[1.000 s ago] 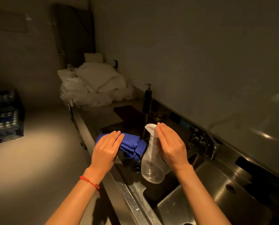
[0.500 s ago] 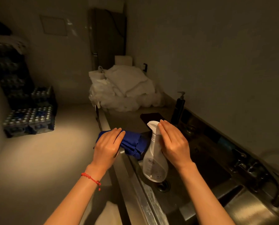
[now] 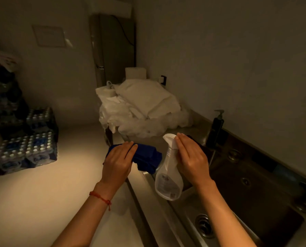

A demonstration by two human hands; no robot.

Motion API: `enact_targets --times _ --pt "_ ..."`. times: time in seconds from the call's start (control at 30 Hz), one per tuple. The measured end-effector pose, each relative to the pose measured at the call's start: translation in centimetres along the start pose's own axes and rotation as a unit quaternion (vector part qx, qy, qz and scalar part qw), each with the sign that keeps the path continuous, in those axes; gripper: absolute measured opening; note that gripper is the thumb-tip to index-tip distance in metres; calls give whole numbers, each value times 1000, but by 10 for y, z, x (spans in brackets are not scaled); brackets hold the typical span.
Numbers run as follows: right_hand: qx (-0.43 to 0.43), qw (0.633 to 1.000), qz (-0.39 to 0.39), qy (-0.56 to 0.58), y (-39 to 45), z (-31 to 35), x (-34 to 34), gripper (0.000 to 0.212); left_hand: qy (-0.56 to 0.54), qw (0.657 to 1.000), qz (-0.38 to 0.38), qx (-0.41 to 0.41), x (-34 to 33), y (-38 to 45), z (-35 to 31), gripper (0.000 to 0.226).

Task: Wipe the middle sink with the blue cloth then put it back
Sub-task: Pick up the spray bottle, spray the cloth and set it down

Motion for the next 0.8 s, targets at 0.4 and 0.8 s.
enact_targets --times 0.4,0.8 --pt "-25 999 10 -46 21 -16 -64 44 -67 997 29 19 -75 16 50 51" --pt "-38 997 -1 -68 18 -96 -125 34 -105 994 -9 -36 -186 60 49 32"
Point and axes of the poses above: each hand's wrist, its own y-axis towards the middle knuckle, its own x-axis out of the back of the hand, z = x × y, the point moved 4 cm from there along y, towards the middle knuckle, and after that the axes turned 6 degrees about -z, right-handed, at the moved point
